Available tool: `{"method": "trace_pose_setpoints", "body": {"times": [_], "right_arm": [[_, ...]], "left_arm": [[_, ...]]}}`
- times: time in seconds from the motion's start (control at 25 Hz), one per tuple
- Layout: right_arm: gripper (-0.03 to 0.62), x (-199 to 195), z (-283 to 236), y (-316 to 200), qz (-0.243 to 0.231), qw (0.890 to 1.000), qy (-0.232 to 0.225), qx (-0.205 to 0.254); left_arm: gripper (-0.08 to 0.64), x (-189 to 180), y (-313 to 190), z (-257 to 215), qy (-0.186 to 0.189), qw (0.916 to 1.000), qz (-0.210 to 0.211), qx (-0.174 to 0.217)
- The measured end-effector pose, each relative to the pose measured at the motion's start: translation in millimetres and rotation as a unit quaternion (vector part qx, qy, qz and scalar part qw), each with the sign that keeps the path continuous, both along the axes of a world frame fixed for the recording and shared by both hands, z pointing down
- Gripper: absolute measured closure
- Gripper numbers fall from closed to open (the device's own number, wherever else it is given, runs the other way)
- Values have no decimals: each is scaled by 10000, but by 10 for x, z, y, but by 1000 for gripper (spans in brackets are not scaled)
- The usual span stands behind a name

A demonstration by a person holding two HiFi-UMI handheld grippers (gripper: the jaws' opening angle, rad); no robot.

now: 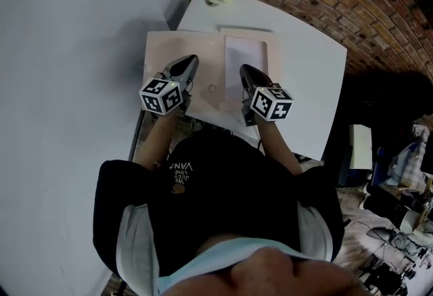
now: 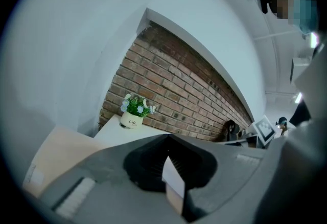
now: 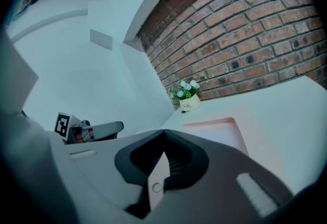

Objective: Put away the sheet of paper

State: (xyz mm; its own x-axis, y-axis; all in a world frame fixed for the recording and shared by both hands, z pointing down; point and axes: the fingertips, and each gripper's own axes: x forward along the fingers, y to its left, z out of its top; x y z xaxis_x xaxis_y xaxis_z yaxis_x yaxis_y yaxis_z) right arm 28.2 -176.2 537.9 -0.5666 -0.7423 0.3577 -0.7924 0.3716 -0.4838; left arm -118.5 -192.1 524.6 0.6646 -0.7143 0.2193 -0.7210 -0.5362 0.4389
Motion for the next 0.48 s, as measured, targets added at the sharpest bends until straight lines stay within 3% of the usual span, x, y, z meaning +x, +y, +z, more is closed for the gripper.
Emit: {"method": "trace_pose_setpoints", "body": {"times": [0.48], "right_arm": [[594, -41, 38, -44, -11, 10000, 12, 1]], "left_arm": [[560, -111, 102, -10, -123, 9999, -104, -22]]}}
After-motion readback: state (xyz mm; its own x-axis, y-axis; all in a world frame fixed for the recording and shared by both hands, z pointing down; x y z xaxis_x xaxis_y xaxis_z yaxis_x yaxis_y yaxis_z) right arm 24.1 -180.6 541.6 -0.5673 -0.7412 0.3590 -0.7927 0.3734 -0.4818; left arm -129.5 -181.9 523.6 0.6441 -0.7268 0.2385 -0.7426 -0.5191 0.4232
